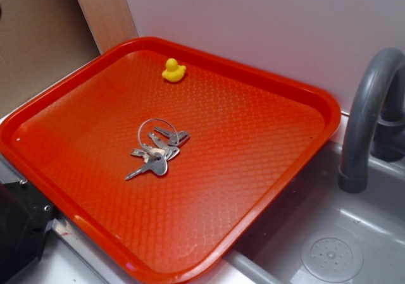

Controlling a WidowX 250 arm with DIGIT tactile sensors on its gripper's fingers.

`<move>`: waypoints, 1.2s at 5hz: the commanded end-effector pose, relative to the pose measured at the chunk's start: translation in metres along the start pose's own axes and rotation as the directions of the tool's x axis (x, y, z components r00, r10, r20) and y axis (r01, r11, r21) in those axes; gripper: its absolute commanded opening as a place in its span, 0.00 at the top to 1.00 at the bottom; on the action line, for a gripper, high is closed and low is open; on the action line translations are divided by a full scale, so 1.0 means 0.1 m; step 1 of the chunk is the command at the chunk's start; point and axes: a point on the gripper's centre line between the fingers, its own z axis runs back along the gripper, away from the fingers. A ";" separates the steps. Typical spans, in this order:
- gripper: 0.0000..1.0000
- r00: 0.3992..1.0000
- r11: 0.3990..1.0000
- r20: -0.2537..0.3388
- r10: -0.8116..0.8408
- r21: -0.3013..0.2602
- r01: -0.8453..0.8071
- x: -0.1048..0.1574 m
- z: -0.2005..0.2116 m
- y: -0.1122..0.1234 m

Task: Grab the silver keys.

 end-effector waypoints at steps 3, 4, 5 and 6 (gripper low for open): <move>0.00 0.995 0.980 0.042 0.093 -0.180 -0.084 0.59 -0.53 0.19; 0.00 0.994 0.982 0.007 0.106 -0.157 -0.103 0.82 -0.81 0.26; 0.00 0.996 0.993 -0.015 0.092 -0.074 -0.093 0.82 -1.13 0.28; 0.00 0.999 0.999 -0.021 0.048 -0.017 -0.048 0.74 -1.43 0.20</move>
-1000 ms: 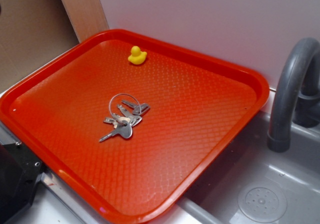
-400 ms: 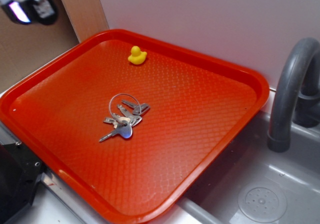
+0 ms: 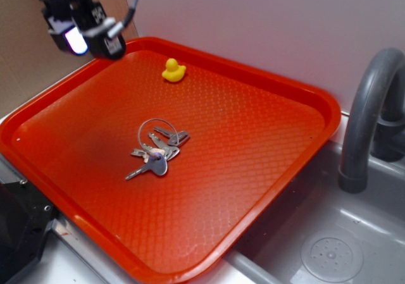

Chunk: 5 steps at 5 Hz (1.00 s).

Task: Grab the silver keys.

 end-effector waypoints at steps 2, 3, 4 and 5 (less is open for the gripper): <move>0.00 0.999 0.999 -0.021 -0.049 0.003 0.049 -0.11 -0.62 -0.26; 0.00 0.999 1.000 -0.037 -0.018 -0.027 0.017 0.00 -0.83 -0.31; 0.00 0.999 0.998 -0.050 -0.015 -0.054 0.012 0.04 -0.95 -0.39; 1.00 0.999 1.000 -0.027 -0.023 0.012 0.024 0.05 -1.04 -0.47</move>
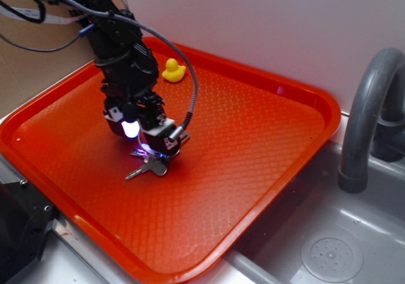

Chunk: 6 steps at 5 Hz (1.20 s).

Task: Grab the silver keys.

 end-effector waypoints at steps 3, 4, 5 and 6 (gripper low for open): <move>1.00 0.997 0.998 0.050 -0.062 0.016 0.062 0.16 0.32 -0.15; 1.00 0.988 0.995 0.128 -0.083 0.058 0.076 0.10 0.82 -0.16; 1.00 0.956 0.988 0.266 -0.121 0.121 0.092 -0.07 1.34 -0.06; 1.00 0.944 0.992 0.314 -0.099 0.100 0.070 -0.17 1.86 0.12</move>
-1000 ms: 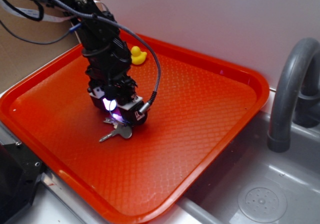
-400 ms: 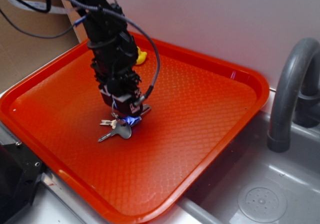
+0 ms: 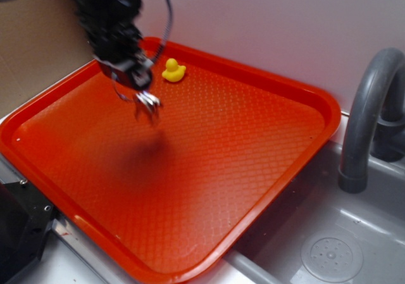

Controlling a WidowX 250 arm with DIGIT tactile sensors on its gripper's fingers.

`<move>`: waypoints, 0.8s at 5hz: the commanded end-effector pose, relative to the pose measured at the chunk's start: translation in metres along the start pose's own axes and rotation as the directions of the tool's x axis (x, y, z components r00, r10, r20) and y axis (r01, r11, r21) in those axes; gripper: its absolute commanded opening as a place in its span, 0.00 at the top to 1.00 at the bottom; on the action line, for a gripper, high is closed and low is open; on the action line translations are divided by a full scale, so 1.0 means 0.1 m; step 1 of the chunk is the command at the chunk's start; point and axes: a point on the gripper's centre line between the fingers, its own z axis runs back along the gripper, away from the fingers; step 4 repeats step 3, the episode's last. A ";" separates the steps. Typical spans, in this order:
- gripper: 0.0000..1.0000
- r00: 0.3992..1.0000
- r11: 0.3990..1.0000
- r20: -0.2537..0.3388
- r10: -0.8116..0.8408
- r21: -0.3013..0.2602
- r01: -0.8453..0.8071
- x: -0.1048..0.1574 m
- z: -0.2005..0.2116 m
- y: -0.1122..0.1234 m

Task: Grab the silver keys.

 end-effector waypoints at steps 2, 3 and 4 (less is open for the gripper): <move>1.00 0.992 0.998 0.102 0.071 -0.005 -0.070 0.16 1.38 0.40; 1.00 0.993 0.997 0.091 0.075 0.001 -0.075 0.14 1.38 0.39; 1.00 0.993 0.997 0.091 0.075 0.001 -0.075 0.14 1.38 0.39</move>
